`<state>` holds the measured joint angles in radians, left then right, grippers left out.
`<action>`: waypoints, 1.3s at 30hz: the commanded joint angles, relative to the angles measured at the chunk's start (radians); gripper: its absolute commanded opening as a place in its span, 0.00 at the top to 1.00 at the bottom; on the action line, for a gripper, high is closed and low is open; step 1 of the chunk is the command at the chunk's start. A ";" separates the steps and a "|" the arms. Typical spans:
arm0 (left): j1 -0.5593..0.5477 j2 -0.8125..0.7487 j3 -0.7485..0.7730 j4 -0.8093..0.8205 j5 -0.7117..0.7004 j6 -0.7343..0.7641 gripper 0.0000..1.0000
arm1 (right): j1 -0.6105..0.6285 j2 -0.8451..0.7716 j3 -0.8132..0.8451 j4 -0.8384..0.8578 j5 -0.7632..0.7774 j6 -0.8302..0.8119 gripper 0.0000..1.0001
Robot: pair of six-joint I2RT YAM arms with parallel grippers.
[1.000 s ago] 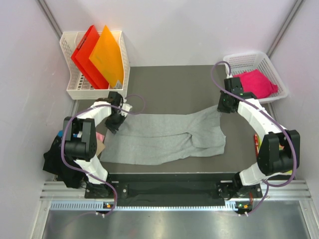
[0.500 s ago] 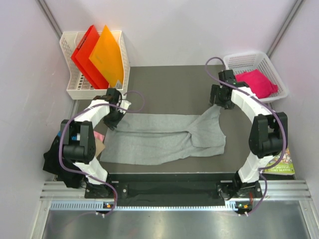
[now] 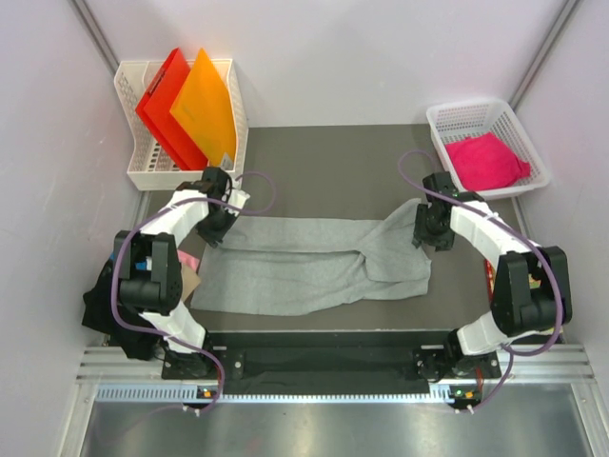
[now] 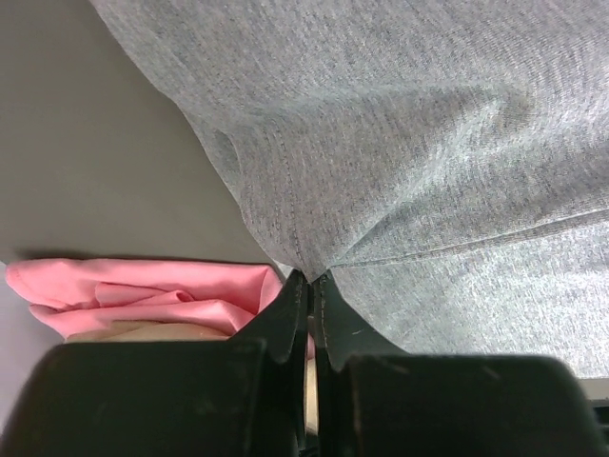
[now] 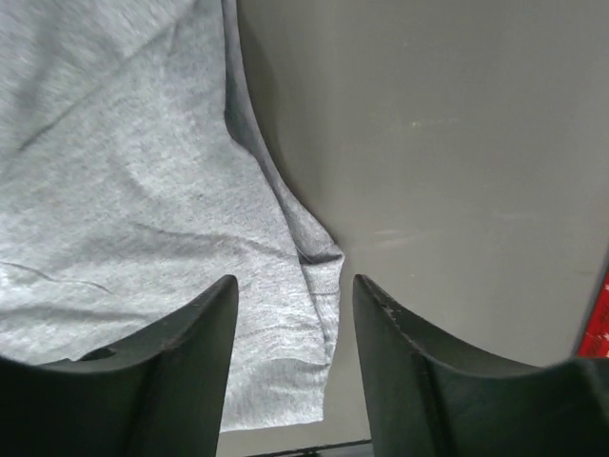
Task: Fold and stack the t-shirts
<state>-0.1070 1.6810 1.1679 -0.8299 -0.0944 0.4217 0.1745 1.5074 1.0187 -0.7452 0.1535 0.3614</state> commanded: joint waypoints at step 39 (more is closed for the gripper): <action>0.006 -0.061 0.041 -0.048 -0.014 0.000 1.00 | -0.004 0.085 -0.002 0.066 -0.009 0.010 0.74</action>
<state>-0.1070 1.6642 1.1965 -0.8654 -0.0952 0.4210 0.1738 1.6428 1.0039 -0.6525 0.1024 0.3622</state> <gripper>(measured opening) 0.023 0.262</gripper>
